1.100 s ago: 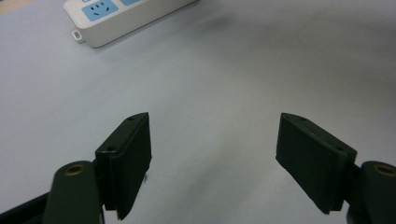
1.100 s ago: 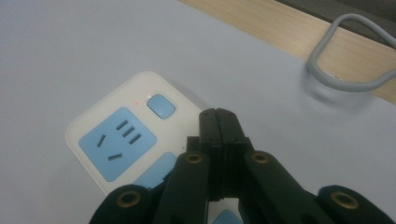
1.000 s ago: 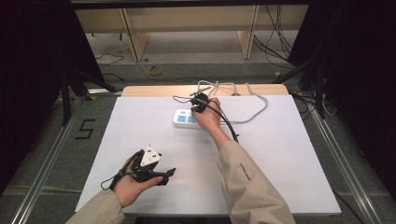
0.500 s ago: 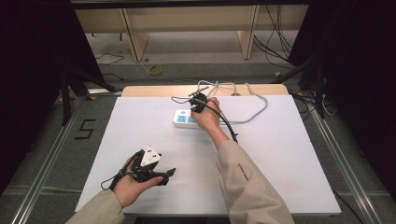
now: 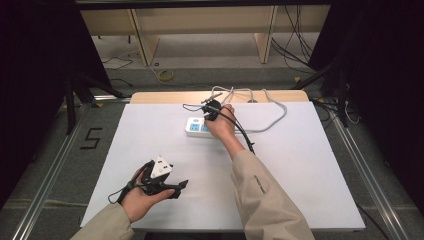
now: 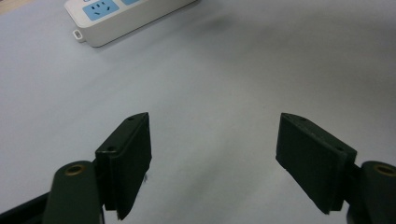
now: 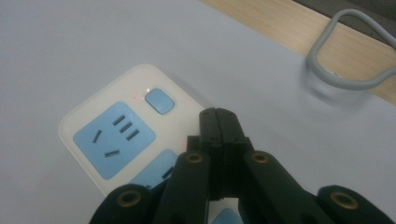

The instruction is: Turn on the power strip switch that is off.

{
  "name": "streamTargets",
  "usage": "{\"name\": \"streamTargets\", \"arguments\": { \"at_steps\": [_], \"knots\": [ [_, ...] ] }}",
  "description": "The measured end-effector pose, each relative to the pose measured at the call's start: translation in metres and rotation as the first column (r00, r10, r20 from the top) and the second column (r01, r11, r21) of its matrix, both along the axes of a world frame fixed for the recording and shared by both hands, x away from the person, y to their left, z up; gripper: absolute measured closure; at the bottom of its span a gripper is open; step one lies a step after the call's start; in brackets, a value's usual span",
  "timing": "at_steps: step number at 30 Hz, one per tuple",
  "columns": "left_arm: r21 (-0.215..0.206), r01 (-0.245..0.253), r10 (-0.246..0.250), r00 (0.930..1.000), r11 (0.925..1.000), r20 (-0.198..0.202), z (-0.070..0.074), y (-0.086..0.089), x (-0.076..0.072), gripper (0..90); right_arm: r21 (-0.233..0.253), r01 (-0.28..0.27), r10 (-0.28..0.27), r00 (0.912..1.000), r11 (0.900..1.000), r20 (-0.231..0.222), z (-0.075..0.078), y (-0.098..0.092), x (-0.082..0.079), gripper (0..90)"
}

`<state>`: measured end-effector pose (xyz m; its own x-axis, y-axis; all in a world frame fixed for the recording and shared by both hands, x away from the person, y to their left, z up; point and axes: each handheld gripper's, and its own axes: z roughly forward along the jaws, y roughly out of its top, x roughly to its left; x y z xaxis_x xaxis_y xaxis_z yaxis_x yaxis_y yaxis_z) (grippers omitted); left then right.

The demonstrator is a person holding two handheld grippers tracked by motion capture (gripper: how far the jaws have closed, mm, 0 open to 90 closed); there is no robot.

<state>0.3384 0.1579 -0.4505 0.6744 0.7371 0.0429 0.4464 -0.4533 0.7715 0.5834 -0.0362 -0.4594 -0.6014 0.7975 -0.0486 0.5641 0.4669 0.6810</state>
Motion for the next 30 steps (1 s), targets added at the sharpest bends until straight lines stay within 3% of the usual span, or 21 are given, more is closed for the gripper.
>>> {"name": "streamTargets", "arguments": {
  "at_steps": [30],
  "knots": [
    [0.003, -0.001, 0.001, 1.0000, 1.0000, 0.001, 0.0000, 0.0005, 0.0004, 26.6, -0.024, 0.008, -0.008, 1.0000, 1.000, -0.005, 0.0001, 0.0025, 0.0000, 90.0]
  ]
}}
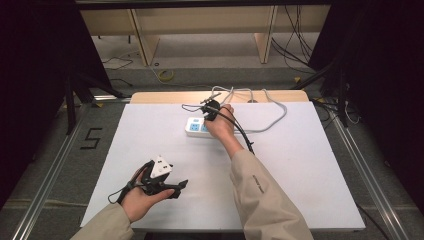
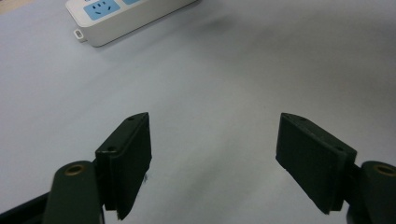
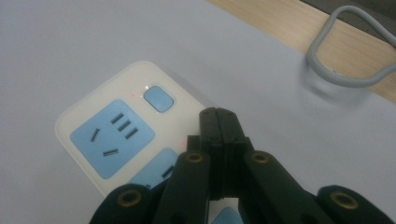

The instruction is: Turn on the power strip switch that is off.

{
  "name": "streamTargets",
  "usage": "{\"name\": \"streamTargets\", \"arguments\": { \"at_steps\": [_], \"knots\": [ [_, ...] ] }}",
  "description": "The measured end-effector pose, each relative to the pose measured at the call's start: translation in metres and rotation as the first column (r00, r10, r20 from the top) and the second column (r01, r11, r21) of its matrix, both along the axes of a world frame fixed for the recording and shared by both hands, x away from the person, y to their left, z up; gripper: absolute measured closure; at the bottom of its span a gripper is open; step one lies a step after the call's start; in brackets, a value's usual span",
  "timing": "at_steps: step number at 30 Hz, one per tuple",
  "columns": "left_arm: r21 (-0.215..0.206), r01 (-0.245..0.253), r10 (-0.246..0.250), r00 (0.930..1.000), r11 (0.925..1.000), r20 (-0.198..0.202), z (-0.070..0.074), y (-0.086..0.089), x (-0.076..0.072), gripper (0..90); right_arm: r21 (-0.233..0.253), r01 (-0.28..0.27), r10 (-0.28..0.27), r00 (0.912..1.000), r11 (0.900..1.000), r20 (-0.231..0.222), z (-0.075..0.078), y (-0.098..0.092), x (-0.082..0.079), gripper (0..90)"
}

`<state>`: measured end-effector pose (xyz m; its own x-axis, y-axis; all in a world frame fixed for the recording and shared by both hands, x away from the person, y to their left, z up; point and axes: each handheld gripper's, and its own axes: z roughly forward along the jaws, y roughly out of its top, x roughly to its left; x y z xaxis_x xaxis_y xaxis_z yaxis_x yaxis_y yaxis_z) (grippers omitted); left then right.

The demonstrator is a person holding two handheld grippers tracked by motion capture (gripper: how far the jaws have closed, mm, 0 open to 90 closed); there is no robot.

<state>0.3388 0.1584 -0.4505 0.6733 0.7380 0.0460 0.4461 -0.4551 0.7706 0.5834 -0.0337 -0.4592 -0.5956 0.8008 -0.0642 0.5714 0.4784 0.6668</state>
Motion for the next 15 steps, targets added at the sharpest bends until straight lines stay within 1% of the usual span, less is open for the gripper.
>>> {"name": "streamTargets", "arguments": {
  "at_steps": [8, 15],
  "knots": [
    [-0.002, 0.000, 0.000, 1.0000, 1.0000, -0.002, -0.0001, -0.0004, -0.0001, 26.6, 0.006, 0.003, -0.003, 1.0000, 1.000, -0.002, -0.0002, -0.0005, 0.0002, 90.0],
    [-0.002, 0.000, 0.000, 1.0000, 1.0000, -0.002, -0.0002, -0.0004, -0.0001, 26.6, 0.000, -0.004, 0.004, 1.0000, 1.000, 0.003, -0.0001, -0.0002, -0.0007, 90.0]
  ]
}}
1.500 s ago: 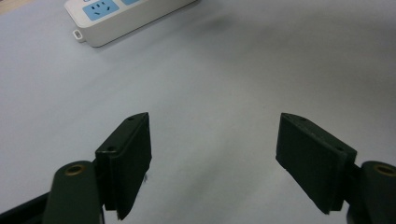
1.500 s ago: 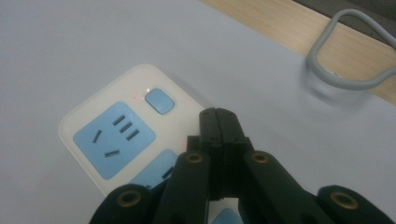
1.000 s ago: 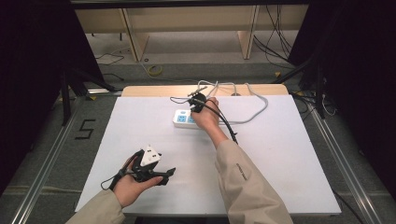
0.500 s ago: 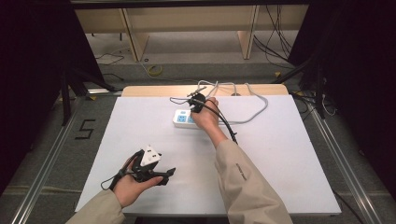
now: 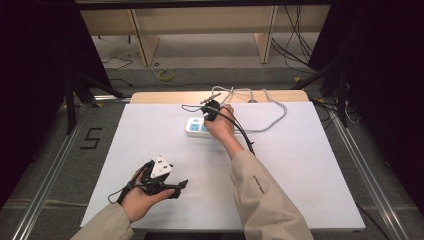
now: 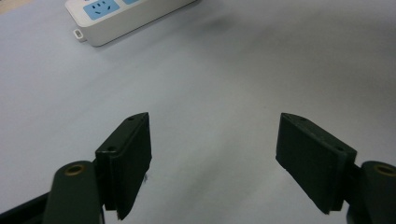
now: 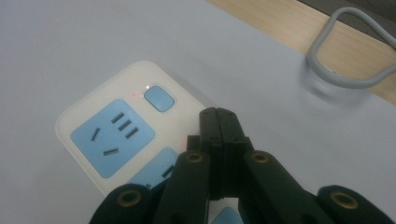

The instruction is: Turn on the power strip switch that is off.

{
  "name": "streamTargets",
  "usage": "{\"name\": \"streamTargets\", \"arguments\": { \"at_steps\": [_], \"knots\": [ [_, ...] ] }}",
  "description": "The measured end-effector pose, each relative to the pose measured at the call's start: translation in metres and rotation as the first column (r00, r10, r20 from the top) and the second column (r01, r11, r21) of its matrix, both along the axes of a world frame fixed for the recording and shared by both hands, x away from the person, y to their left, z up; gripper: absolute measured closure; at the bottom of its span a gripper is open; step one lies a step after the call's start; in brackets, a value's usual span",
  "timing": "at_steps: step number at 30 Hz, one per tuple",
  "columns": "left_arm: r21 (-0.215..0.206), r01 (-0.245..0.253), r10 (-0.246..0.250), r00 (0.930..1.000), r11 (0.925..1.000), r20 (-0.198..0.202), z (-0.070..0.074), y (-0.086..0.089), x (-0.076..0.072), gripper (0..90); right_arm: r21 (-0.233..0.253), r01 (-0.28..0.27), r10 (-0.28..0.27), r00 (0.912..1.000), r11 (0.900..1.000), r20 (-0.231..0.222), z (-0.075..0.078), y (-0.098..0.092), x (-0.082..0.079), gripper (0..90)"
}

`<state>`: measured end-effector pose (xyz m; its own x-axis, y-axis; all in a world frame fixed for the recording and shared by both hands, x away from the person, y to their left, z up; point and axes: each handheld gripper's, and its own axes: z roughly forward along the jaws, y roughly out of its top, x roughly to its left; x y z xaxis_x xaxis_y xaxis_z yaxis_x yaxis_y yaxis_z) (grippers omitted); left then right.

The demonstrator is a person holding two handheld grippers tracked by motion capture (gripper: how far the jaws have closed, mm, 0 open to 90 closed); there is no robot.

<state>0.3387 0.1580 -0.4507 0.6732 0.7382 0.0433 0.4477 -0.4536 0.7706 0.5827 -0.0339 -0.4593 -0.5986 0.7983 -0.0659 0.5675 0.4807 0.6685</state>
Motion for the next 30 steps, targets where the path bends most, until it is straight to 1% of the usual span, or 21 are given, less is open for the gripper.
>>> {"name": "streamTargets", "arguments": {
  "at_steps": [3, 8, 12, 14, 16, 21, 24, 28, 29, 30],
  "knots": [
    [-0.001, 0.000, 0.000, 1.0000, 1.0000, -0.001, -0.0002, -0.0001, 0.0001, 26.6, 0.001, 0.004, -0.004, 1.0000, 1.000, 0.003, -0.0002, 0.0002, -0.0003, 90.0],
    [-0.001, -0.001, 0.001, 1.0000, 1.0000, -0.001, -0.0002, 0.0001, 0.0003, 26.6, -0.012, 0.004, -0.004, 0.9997, 1.000, 0.023, -0.0009, 0.0017, -0.0025, 90.0],
    [-0.001, 0.000, 0.000, 1.0000, 1.0000, 0.000, -0.0001, -0.0002, 0.0002, 26.6, -0.006, 0.008, -0.007, 0.9998, 1.000, 0.019, -0.0008, 0.0014, -0.0024, 90.0],
    [0.004, 0.003, -0.003, 1.0000, 1.0000, -0.001, 0.0001, 0.0002, 0.0002, 26.6, -0.007, 0.008, -0.008, 0.9997, 1.000, 0.024, -0.0010, 0.0015, -0.0027, 90.0],
    [-0.001, -0.001, 0.001, 1.0000, 1.0000, 0.000, -0.0001, 0.0000, 0.0002, 26.6, -0.007, 0.007, -0.007, 0.9996, 1.000, 0.027, -0.0010, 0.0015, -0.0030, 90.0],
    [0.004, 0.002, -0.002, 1.0000, 1.0000, 0.002, 0.0000, -0.0004, -0.0001, 26.6, 0.004, 0.004, -0.005, 0.9998, 1.000, 0.020, 0.0000, 0.0006, -0.0034, 90.0],
    [0.006, 0.001, -0.001, 1.0000, 1.0000, 0.000, 0.0001, 0.0000, 0.0000, 26.6, 0.020, 0.010, -0.010, 0.9998, 1.000, 0.020, -0.0007, -0.0004, -0.0041, 90.0],
    [0.002, -0.002, 0.002, 1.0000, 1.0000, 0.002, 0.0001, -0.0001, 0.0001, 26.6, 0.019, 0.010, -0.011, 0.9996, 1.000, 0.024, -0.0006, -0.0029, -0.0049, 90.0],
    [0.002, -0.002, 0.002, 1.0000, 1.0000, 0.002, 0.0001, -0.0002, 0.0000, 26.6, 0.022, 0.011, -0.012, 0.9995, 1.000, 0.029, -0.0002, -0.0041, -0.0049, 89.5],
    [0.001, -0.003, 0.003, 1.0000, 1.0000, 0.004, 0.0000, -0.0003, 0.0000, 26.6, 0.031, 0.017, -0.018, 0.9995, 0.999, 0.026, 0.0003, -0.0050, -0.0052, 86.8]
  ]
}}
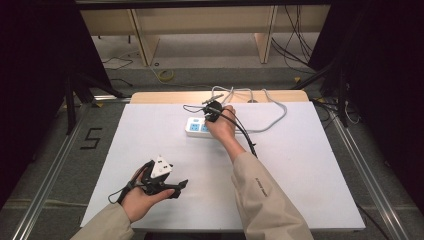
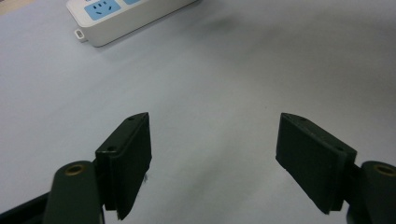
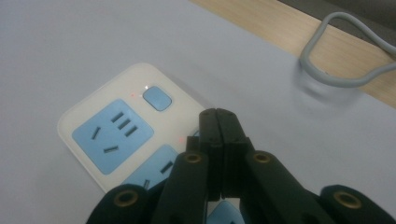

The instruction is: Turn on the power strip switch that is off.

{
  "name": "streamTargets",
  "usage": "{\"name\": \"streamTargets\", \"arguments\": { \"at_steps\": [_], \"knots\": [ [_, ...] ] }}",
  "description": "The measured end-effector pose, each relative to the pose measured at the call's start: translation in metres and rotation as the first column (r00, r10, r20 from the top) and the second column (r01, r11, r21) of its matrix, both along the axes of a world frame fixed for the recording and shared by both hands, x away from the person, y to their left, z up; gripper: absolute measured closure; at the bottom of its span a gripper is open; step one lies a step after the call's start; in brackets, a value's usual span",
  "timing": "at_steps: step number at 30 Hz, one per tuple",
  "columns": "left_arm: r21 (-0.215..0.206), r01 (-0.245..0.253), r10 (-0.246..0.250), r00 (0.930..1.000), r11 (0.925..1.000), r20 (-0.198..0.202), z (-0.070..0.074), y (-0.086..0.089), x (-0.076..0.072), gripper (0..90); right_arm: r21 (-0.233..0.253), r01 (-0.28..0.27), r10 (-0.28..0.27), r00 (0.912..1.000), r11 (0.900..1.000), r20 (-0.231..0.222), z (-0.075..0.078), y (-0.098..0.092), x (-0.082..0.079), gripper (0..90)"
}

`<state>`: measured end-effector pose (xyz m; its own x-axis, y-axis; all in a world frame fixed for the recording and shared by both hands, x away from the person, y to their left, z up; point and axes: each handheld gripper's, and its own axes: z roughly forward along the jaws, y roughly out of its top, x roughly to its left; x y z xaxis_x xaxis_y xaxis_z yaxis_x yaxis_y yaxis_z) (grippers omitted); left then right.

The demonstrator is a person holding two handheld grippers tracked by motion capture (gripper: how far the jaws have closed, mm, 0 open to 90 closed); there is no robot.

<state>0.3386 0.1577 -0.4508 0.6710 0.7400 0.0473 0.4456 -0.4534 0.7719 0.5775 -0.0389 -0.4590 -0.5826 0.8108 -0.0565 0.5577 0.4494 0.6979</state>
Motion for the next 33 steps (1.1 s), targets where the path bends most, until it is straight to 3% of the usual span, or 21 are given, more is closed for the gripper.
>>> {"name": "streamTargets", "arguments": {
  "at_steps": [10, 33],
  "knots": [
    [0.009, 0.000, 0.000, 1.0000, 1.0000, -0.001, 0.000, 0.000, 0.000, 26.6, 0.018, -0.001, 0.001, 0.9999, 1.000, -0.013, 0.003, -0.012, -0.007, 82.9],
    [0.013, -0.007, 0.007, 1.0000, 0.9999, 0.002, 0.000, 0.000, 0.001, 26.5, 0.063, -0.021, 0.021, 0.9998, 0.998, 0.005, 0.017, -0.041, -0.036, 74.0]
  ]
}}
